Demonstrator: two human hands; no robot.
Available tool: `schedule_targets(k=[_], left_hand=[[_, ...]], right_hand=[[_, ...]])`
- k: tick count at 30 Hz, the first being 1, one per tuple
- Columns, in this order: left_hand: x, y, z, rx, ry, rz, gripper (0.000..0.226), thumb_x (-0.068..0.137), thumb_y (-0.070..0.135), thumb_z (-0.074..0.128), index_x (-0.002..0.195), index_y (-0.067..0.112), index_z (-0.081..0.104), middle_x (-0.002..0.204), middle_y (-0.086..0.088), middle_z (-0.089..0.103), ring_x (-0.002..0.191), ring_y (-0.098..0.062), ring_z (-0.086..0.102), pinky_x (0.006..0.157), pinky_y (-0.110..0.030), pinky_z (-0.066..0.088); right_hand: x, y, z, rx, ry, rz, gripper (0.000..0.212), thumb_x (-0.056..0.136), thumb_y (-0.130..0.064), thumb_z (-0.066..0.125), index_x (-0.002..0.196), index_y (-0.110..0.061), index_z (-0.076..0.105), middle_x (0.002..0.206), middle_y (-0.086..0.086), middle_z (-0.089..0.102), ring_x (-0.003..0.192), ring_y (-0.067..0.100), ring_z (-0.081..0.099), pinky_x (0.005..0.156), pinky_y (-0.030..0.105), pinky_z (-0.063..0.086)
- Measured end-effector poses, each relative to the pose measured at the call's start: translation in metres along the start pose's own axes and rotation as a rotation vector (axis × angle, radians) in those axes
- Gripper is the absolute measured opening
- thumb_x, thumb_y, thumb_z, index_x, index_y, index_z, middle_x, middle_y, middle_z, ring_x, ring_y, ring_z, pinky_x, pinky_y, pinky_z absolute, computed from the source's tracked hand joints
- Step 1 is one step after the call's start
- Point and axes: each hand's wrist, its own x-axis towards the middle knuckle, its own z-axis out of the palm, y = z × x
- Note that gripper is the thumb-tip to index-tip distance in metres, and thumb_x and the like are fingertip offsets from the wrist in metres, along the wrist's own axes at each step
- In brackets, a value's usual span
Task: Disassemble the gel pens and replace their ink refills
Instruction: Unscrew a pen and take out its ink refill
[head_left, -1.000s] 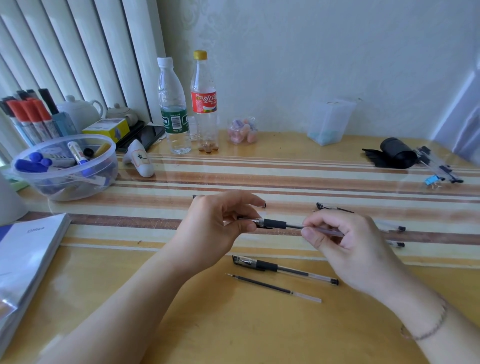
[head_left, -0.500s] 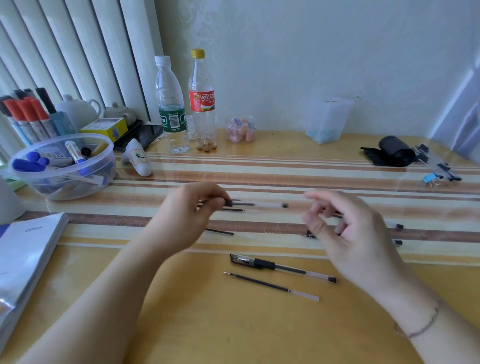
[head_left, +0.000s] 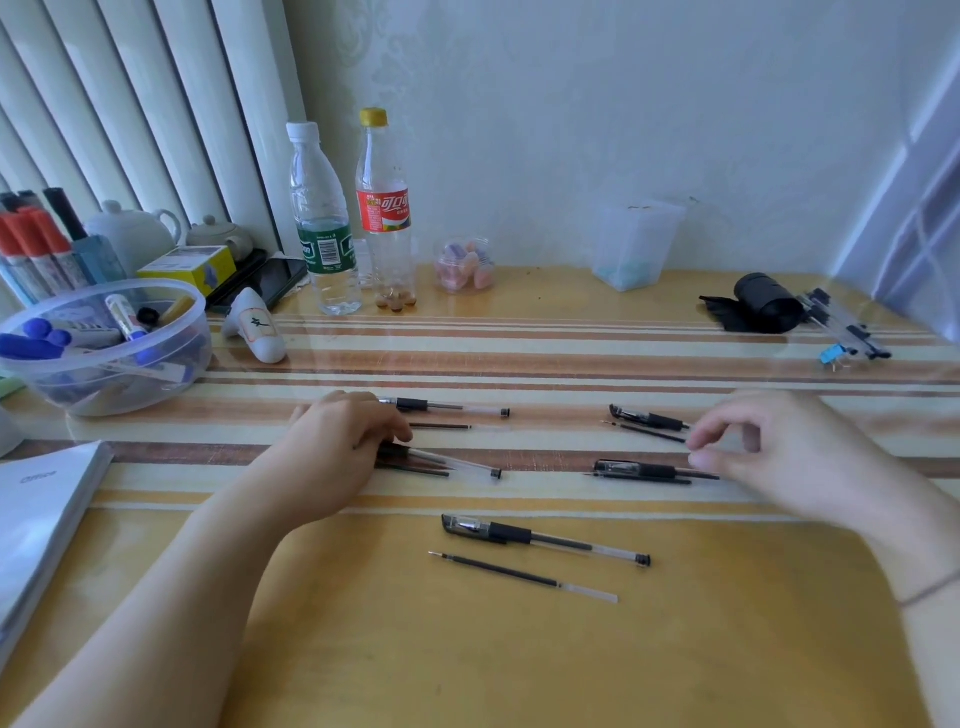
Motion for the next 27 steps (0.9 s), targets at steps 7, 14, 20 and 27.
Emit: schedule_targets(k=[7, 14, 20, 27], left_hand=[[-0.004, 0.010, 0.009, 0.050, -0.021, 0.137, 0.014, 0.089, 0.044, 0.053, 0.094, 0.037, 0.064, 0.092, 0.020, 0.052, 0.092, -0.009, 0.047, 0.091, -0.038, 0.039], [-0.005, 0.014, 0.007, 0.057, -0.018, 0.125, 0.023, 0.090, 0.050, 0.048, 0.099, 0.034, 0.063, 0.091, 0.018, 0.053, 0.091, -0.008, 0.047, 0.089, -0.037, 0.039], [-0.006, 0.021, 0.012, 0.097, 0.019, 0.148, 0.035, 0.090, 0.055, 0.043, 0.109, 0.032, 0.062, 0.106, 0.017, 0.054, 0.104, -0.012, 0.048, 0.095, -0.039, 0.040], [-0.025, 0.076, 0.015, 0.142, 0.075, 0.488, 0.038, 0.096, 0.051, 0.039, 0.121, 0.028, 0.056, 0.115, 0.012, 0.058, 0.106, -0.014, 0.054, 0.087, -0.034, 0.044]], right_hand=[[0.004, 0.002, 0.014, -0.051, -0.087, 0.039, 0.009, 0.078, -0.041, 0.075, 0.073, -0.041, 0.067, 0.089, -0.021, 0.064, 0.082, 0.002, 0.058, 0.076, 0.035, 0.053], [0.002, -0.005, 0.012, -0.073, 0.006, -0.028, 0.011, 0.087, -0.036, 0.065, 0.077, -0.037, 0.063, 0.063, -0.015, 0.055, 0.055, 0.005, 0.049, 0.048, 0.027, 0.038], [-0.006, -0.031, 0.025, 0.059, 0.103, -0.162, 0.007, 0.090, -0.032, 0.062, 0.083, -0.034, 0.062, 0.060, -0.017, 0.051, 0.058, 0.000, 0.050, 0.050, 0.021, 0.032], [-0.019, -0.057, 0.046, 0.179, 0.053, -0.389, 0.012, 0.095, -0.034, 0.050, 0.092, -0.032, 0.061, 0.078, -0.020, 0.057, 0.076, 0.003, 0.054, 0.058, 0.019, 0.042]])
